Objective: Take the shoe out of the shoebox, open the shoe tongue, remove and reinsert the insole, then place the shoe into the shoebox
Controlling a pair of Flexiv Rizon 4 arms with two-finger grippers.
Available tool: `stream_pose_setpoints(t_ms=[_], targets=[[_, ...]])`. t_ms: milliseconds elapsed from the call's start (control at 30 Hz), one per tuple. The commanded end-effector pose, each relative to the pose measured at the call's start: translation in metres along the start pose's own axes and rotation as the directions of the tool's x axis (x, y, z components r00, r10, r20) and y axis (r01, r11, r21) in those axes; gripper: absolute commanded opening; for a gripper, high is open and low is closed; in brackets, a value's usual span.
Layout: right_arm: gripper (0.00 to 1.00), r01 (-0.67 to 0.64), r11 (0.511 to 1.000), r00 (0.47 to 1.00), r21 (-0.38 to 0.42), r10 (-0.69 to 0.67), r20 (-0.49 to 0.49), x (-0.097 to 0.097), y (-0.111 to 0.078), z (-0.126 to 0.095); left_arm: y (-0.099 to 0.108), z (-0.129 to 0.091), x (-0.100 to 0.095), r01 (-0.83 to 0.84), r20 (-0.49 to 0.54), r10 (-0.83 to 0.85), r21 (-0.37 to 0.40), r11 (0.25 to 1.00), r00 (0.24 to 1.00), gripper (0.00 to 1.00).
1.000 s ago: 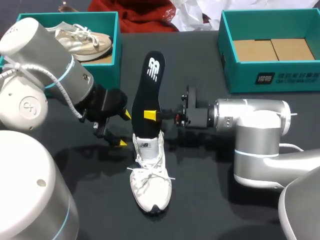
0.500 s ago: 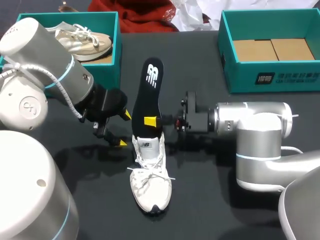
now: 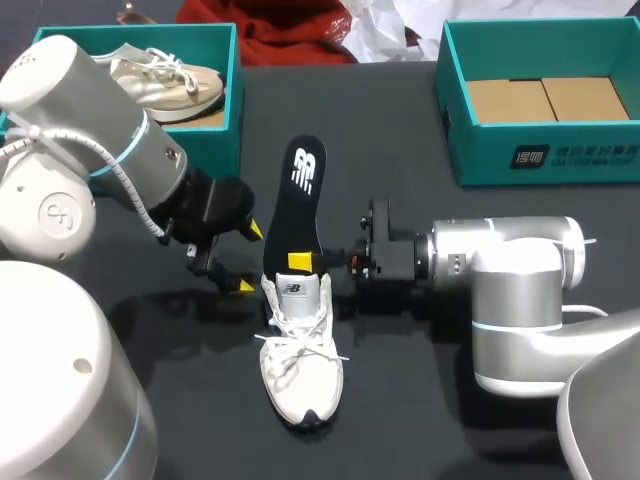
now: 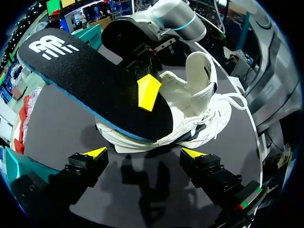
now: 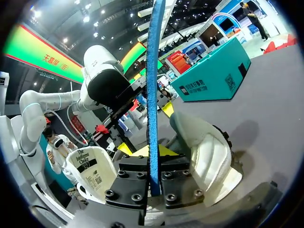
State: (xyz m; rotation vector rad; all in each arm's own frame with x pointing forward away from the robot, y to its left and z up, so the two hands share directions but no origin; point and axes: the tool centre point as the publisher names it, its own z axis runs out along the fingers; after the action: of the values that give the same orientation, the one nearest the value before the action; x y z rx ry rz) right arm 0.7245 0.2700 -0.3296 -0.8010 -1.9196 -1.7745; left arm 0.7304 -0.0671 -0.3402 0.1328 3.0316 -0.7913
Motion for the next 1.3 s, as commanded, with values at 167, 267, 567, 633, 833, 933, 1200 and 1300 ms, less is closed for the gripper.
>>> stream_pose_setpoints(t_ms=[167,267,567,633,833,933,1200,1300], targets=[[0.00,-0.036,0.999,0.999,0.035,0.036,0.017,0.004,-0.015,0.008,0.000,0.002,0.000,0.000,0.001,0.000,-0.001,1.000,1.000,1.00],[0.00,-0.046,0.998,0.999,0.046,0.045,0.015,0.005,-0.016,0.008,0.000,0.002,0.000,0.000,0.001,0.000,-0.001,1.000,1.000,1.00],[0.00,-0.067,0.996,0.998,0.060,0.067,0.002,0.003,-0.022,0.010,0.000,0.002,0.000,0.000,0.001,0.000,-0.001,1.000,1.000,1.00],[0.00,-0.058,0.997,0.998,0.052,0.058,-0.003,0.003,-0.022,0.010,0.000,0.002,0.000,0.000,0.001,0.000,-0.001,1.000,1.000,1.00],[0.16,-0.028,0.999,0.999,0.035,0.030,-0.032,0.003,-0.017,0.007,0.000,0.002,0.000,0.000,0.001,0.000,-0.001,1.000,1.000,1.00],[0.19,-0.018,0.999,0.999,0.028,0.019,-0.041,0.003,-0.014,0.005,0.000,0.002,0.000,0.000,0.001,0.000,-0.001,1.000,1.000,1.00],[0.20,0.012,1.000,0.999,0.021,-0.011,-0.052,0.007,-0.003,0.003,0.000,0.002,0.000,0.000,0.001,0.000,-0.001,1.000,1.000,1.00],[0.24,0.017,1.000,0.998,0.023,-0.016,-0.053,0.008,-0.001,0.003,0.000,0.002,0.000,0.000,0.001,0.000,-0.001,1.000,1.000,1.00]])
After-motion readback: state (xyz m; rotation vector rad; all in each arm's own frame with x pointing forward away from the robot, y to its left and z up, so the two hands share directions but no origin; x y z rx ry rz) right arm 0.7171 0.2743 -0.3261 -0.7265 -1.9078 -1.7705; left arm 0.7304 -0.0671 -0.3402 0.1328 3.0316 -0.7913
